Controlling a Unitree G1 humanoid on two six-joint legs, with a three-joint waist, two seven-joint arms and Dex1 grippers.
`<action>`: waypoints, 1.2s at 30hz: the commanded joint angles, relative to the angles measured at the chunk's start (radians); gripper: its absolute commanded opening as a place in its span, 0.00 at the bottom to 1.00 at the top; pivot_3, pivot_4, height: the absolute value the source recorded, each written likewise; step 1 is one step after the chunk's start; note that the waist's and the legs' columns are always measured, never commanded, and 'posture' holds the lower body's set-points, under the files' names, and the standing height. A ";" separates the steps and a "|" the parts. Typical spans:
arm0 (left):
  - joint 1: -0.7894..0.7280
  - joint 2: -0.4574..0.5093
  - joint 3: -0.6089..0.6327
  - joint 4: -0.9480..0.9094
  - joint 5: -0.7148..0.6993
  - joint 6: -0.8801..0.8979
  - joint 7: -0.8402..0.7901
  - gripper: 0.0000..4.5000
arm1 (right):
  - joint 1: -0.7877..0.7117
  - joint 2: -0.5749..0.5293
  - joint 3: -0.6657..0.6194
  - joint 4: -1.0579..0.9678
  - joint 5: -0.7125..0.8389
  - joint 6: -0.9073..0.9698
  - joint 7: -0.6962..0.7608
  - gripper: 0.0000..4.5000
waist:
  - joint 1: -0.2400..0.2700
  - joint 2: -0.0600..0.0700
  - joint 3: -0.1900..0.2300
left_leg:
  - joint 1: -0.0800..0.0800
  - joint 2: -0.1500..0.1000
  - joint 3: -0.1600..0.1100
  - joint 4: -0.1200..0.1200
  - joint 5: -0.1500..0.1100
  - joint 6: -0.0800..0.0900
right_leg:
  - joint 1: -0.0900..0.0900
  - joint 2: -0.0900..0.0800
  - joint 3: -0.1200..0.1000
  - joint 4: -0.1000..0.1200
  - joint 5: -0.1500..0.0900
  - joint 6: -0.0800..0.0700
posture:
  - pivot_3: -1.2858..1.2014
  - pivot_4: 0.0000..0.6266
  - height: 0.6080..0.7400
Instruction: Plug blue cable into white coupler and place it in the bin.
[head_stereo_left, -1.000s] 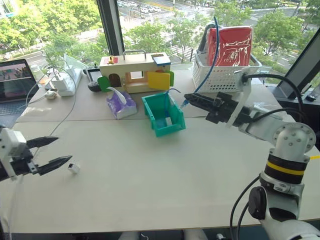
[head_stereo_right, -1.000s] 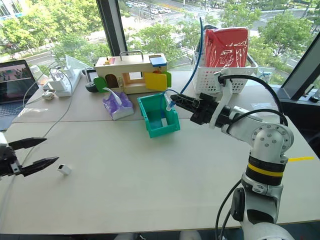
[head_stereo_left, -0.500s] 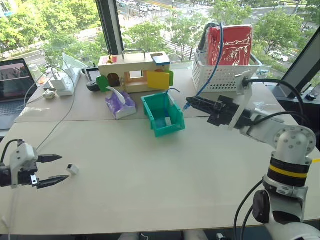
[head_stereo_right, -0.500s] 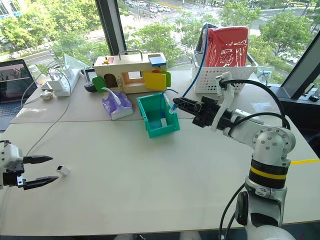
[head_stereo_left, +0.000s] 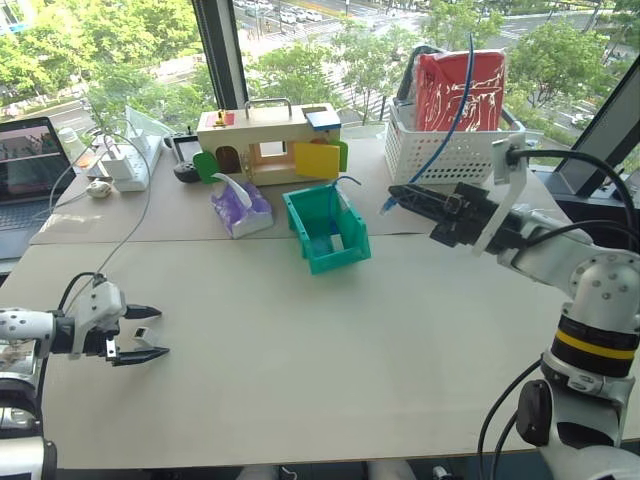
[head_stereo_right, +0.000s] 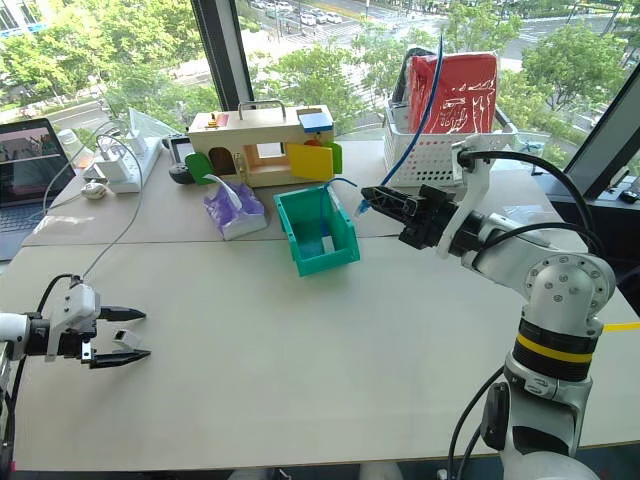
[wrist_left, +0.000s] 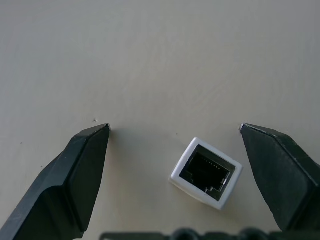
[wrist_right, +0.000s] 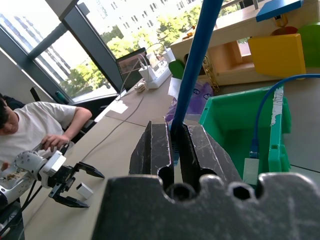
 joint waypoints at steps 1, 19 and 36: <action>0.009 -0.032 0.035 -0.134 -0.077 0.133 0.016 0.19 | -0.007 -0.011 -0.015 -0.029 0.022 -0.034 0.000 0.00 | 0.000 0.000 0.000 | 0.000 0.000 0.000 0.000 0.000 0.000 | 0.000 0.000 0.000 0.000 0.000 0.000 | 0.52 0.24 1.00; -0.095 -0.531 -0.307 -0.981 -0.069 0.844 0.704 0.19 | 0.010 -0.007 -0.015 -0.044 0.020 -0.069 -0.016 0.00 | 0.016 0.000 0.000 | -0.001 -0.001 0.000 0.003 0.000 0.000 | 0.001 0.000 0.000 -0.002 0.000 0.000 | 0.52 0.24 1.00; -0.022 -0.602 -0.429 -1.185 -0.096 1.154 0.834 0.19 | 0.035 -0.016 -0.029 -0.083 0.063 -0.094 -0.071 0.00 | 0.020 0.000 0.000 | -0.001 -0.001 0.000 0.004 0.001 0.001 | 0.004 0.000 0.001 -0.007 0.000 0.000 | 0.52 0.24 1.00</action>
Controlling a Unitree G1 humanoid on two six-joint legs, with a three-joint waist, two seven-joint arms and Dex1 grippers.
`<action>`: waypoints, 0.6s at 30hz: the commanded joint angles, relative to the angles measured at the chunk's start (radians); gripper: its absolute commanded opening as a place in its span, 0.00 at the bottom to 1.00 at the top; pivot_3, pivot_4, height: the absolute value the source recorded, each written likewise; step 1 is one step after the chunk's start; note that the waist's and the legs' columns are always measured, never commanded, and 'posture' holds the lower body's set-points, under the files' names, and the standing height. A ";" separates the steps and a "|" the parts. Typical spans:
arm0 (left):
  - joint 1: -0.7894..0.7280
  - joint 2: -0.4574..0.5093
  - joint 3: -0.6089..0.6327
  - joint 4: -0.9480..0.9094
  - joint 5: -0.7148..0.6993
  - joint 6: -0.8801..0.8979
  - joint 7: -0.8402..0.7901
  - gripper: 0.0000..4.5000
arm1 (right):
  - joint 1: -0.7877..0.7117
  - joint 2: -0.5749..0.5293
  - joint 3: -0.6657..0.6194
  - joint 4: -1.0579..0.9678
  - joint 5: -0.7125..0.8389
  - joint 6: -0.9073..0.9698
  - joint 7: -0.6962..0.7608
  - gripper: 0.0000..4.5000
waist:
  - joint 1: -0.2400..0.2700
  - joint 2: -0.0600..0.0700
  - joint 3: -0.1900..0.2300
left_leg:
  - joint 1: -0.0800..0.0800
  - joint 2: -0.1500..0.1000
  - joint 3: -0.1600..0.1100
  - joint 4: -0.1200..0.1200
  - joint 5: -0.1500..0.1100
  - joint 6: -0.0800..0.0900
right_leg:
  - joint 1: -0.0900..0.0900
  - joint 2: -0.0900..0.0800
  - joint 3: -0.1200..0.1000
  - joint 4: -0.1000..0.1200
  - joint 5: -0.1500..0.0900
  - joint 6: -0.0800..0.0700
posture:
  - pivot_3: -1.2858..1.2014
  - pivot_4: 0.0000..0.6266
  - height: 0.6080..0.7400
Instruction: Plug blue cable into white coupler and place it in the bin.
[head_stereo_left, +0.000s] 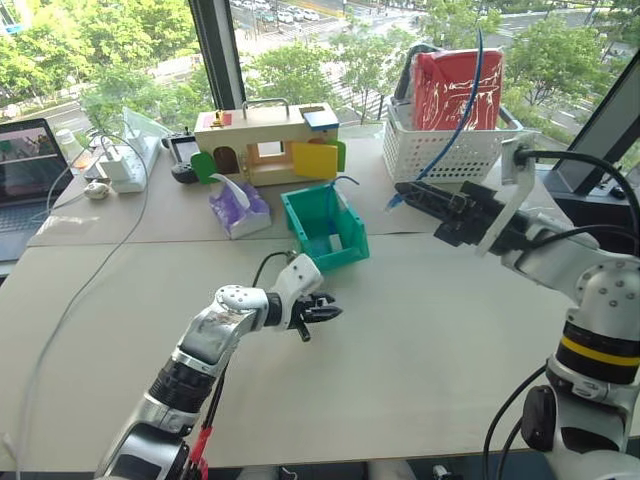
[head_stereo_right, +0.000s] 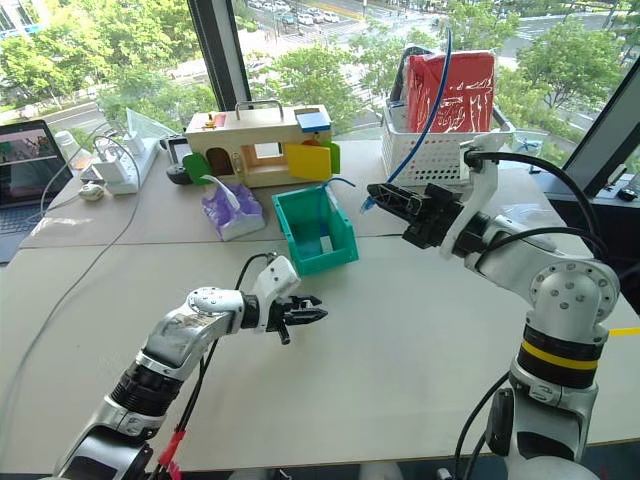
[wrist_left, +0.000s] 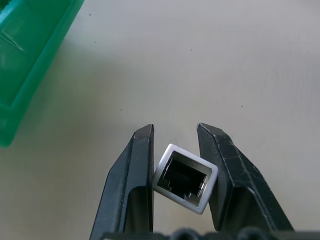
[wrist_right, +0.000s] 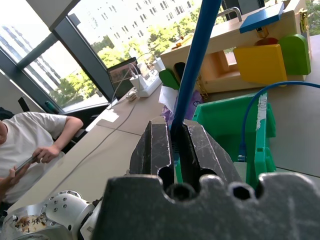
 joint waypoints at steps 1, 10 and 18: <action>0.026 -0.007 -0.024 -0.073 -0.017 0.038 0.022 0.19 | -0.012 -0.013 -0.022 -0.030 0.025 -0.043 -0.001 0.00 | 0.000 0.000 0.000 | 0.000 0.000 0.000 0.000 0.000 0.000 | 0.000 0.000 0.000 0.000 0.000 0.000 | 0.52 0.24 1.00; 0.037 0.015 -0.050 -0.110 -0.020 0.054 0.044 0.89 | -0.014 -0.017 -0.013 -0.026 0.024 -0.060 0.004 0.00 | 0.004 0.000 0.000 | 0.001 0.000 0.000 0.000 0.000 0.000 | 0.002 0.000 0.000 -0.001 0.000 0.000 | 0.52 0.24 1.00; 0.021 0.106 -0.070 -0.101 -0.018 -0.034 -0.040 0.99 | -0.010 -0.014 -0.015 -0.030 0.025 -0.066 0.001 0.00 | -0.001 0.000 0.000 | 0.002 0.000 0.000 0.000 0.000 0.000 | 0.002 0.000 0.000 -0.001 0.000 0.000 | 0.52 0.24 1.00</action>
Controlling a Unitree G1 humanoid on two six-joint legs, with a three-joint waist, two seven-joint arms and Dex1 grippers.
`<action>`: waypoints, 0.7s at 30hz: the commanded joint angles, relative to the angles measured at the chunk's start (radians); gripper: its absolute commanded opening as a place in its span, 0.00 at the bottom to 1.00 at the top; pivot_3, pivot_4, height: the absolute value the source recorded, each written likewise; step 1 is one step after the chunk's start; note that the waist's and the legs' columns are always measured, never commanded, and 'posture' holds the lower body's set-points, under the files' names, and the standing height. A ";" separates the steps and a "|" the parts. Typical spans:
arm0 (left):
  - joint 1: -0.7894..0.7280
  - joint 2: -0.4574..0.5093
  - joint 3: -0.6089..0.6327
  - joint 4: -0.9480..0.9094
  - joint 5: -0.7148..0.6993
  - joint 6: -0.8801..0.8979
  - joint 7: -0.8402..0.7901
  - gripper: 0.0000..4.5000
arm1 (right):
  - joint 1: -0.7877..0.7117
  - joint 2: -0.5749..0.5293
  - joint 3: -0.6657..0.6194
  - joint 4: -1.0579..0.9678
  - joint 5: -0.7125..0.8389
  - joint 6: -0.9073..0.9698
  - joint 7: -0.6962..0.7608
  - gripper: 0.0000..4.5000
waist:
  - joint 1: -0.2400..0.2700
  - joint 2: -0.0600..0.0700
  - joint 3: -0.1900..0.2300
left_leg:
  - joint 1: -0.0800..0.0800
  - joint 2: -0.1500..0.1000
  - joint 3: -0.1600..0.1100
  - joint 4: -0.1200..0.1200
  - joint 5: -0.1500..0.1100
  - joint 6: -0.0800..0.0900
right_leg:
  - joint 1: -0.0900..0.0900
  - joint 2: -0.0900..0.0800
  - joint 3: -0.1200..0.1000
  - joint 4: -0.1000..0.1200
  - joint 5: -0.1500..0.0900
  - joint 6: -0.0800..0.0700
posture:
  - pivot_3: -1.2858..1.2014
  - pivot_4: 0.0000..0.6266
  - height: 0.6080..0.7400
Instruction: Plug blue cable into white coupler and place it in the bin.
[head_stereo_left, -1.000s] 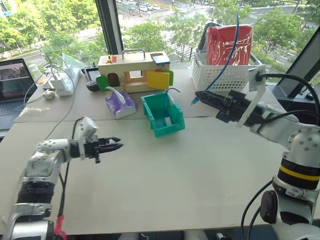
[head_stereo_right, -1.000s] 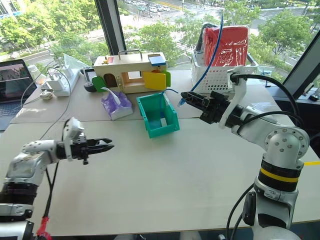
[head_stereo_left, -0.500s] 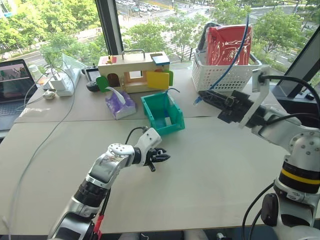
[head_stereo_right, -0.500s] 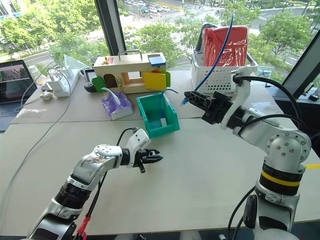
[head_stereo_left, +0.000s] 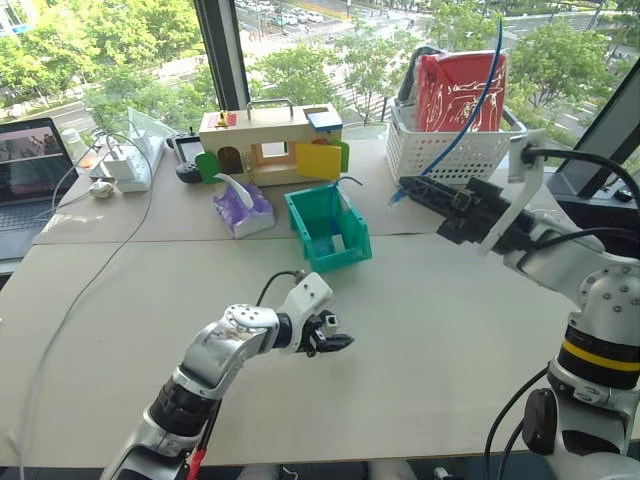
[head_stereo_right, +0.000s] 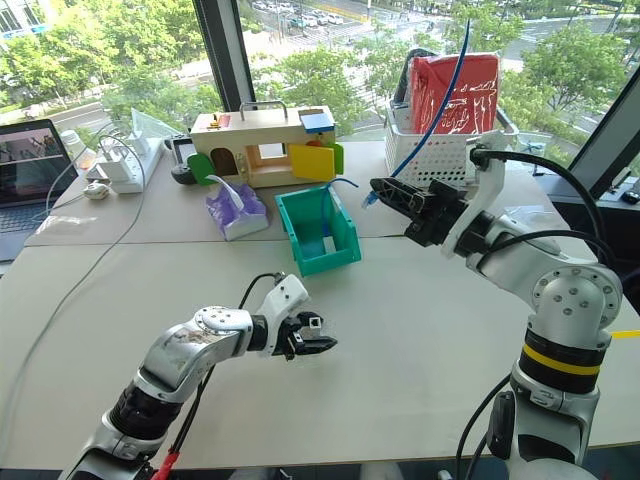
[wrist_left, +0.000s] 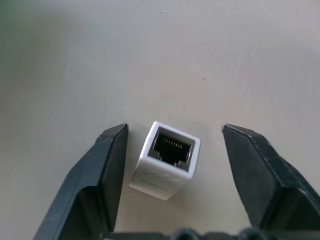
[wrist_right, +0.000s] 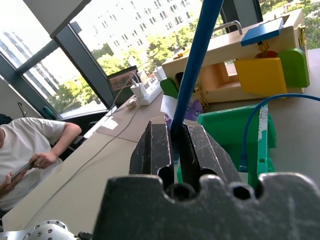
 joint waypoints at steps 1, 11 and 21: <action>-0.011 0.056 0.004 0.009 0.002 -0.062 -0.058 0.99 | -0.009 -0.014 -0.018 -0.031 0.024 -0.037 0.001 0.00 | 0.001 0.000 0.000 | 0.000 0.000 0.000 0.000 0.000 0.000 | 0.000 0.000 0.000 0.000 0.000 0.000 | 0.52 0.24 1.00; -0.039 0.117 0.033 0.140 0.038 -0.309 -0.147 0.99 | -0.002 -0.010 -0.020 -0.036 0.026 -0.044 -0.003 0.00 | 0.004 0.000 0.000 | -0.001 0.000 0.000 0.000 0.000 0.000 | 0.000 0.000 0.000 0.000 0.000 0.000 | 0.52 0.24 1.00; 0.036 0.076 0.036 0.073 0.016 -0.329 -0.149 0.99 | 0.002 -0.011 -0.020 -0.039 0.036 -0.049 -0.011 0.00 | 0.004 0.000 0.000 | -0.001 0.000 0.000 0.000 0.000 0.000 | 0.000 0.000 0.000 0.000 0.000 0.000 | 0.52 0.24 1.00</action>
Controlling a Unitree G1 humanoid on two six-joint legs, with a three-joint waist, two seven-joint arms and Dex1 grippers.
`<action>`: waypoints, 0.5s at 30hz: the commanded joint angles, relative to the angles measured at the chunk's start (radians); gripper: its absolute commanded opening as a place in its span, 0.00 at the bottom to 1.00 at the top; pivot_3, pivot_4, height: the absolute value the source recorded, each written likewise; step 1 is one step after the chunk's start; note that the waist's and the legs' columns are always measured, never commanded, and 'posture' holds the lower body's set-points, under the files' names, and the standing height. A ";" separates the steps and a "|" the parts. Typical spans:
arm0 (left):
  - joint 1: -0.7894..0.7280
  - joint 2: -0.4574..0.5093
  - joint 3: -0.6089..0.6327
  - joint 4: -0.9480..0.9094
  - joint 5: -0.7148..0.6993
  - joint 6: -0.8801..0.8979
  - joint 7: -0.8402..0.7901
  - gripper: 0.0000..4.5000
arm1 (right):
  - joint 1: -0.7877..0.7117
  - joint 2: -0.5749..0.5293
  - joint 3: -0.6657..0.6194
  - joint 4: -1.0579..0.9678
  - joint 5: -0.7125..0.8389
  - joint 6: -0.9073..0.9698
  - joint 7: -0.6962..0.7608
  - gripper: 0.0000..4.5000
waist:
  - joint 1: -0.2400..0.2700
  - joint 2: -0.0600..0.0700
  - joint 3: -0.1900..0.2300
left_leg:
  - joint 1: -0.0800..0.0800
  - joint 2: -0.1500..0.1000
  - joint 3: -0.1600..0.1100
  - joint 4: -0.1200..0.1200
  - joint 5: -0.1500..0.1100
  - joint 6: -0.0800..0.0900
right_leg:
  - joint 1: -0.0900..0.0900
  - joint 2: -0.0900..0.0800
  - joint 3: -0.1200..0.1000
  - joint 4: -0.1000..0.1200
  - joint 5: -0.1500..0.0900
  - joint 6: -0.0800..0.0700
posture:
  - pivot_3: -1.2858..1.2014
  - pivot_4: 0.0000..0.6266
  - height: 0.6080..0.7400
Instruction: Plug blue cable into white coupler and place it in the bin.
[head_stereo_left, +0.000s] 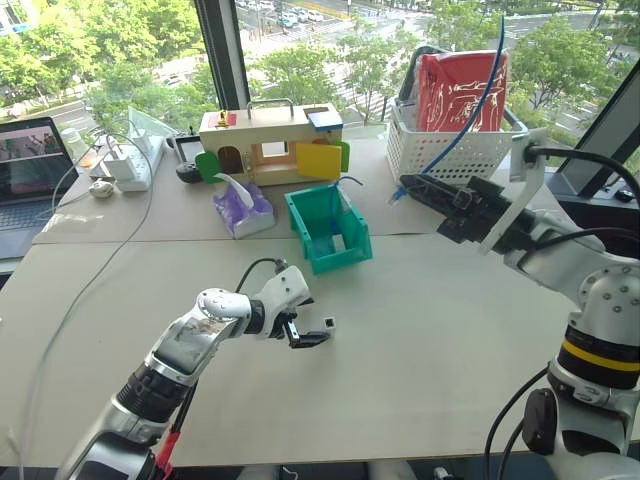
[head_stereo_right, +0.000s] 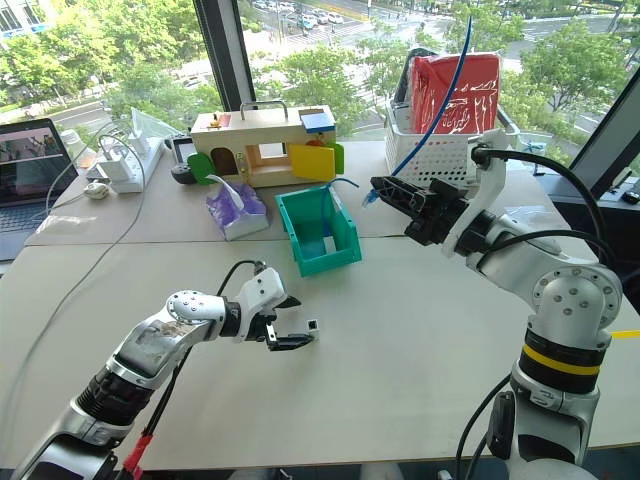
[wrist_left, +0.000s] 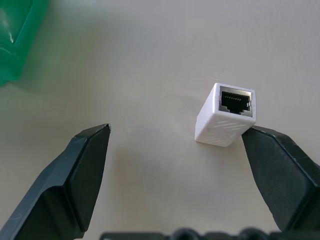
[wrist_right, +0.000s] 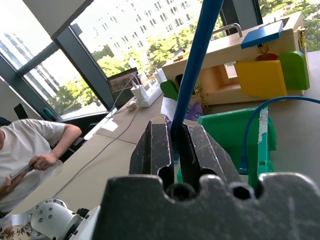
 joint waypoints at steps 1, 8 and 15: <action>0.019 0.000 0.015 -0.057 0.001 -0.028 0.005 0.99 | -0.009 -0.010 -0.020 -0.037 0.027 -0.041 0.000 0.00 | 0.000 0.000 0.000 | 0.000 0.000 0.000 0.000 0.000 0.000 | 0.000 0.000 0.000 0.000 0.000 0.000 | 0.52 0.24 1.00; 0.050 -0.017 0.004 -0.030 0.027 -0.090 0.016 0.99 | -0.011 -0.010 -0.011 -0.034 0.029 -0.048 -0.004 0.00 | 0.001 0.000 0.000 | 0.000 0.000 0.000 0.000 0.000 0.000 | 0.000 0.000 0.000 0.000 0.000 0.000 | 0.52 0.24 1.00; 0.082 -0.028 0.000 0.053 0.066 -0.220 -0.006 0.56 | -0.017 -0.012 -0.012 -0.025 0.030 -0.055 -0.003 0.00 | 0.002 0.000 0.000 | 0.000 0.000 0.000 0.000 0.000 0.000 | 0.000 0.000 0.000 0.000 0.000 0.000 | 0.52 0.24 1.00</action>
